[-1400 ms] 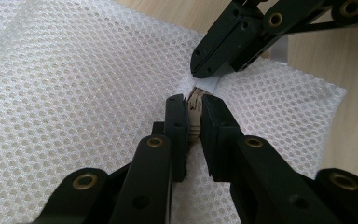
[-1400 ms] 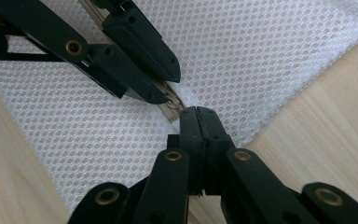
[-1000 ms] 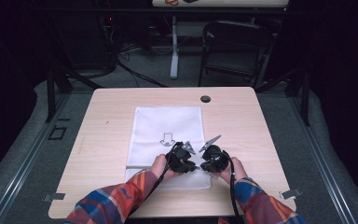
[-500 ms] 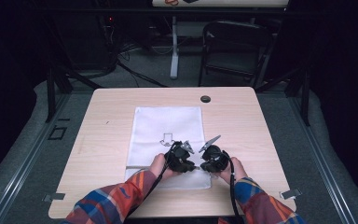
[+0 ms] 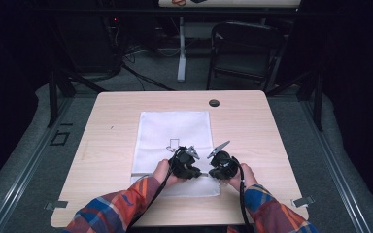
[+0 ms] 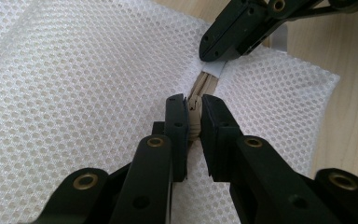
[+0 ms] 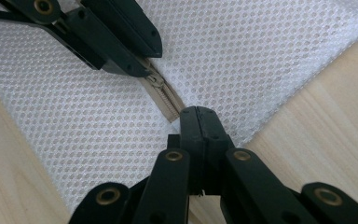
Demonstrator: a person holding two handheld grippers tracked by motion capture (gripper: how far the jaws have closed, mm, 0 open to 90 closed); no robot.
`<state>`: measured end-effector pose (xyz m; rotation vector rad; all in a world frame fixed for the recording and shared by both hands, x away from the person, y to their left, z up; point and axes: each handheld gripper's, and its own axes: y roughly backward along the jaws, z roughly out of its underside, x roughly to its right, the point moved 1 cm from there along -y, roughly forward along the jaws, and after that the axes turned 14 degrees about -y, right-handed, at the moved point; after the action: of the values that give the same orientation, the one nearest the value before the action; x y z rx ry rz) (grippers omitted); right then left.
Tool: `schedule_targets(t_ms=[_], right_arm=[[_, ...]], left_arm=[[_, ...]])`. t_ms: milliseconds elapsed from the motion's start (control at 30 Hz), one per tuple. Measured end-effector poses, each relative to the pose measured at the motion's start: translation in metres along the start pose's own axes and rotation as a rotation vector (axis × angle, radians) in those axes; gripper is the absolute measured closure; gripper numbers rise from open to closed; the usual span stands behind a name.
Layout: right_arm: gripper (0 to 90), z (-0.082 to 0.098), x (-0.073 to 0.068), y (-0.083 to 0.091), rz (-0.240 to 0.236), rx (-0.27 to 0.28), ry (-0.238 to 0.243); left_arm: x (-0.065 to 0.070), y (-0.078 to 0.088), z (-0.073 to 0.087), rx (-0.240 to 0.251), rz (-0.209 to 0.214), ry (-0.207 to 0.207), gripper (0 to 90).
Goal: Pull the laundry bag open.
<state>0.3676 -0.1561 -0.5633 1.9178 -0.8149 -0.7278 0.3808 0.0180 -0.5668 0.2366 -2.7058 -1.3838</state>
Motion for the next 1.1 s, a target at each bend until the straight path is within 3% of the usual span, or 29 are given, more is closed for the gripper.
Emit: schedule_targets(t_ms=[1100], right_arm=[[90.0, 0.001, 0.000, 0.000, 0.001, -0.007, -0.011]], left_arm=[[-0.006, 0.015, 0.013, -0.018, 0.014, 0.010, 81.1]])
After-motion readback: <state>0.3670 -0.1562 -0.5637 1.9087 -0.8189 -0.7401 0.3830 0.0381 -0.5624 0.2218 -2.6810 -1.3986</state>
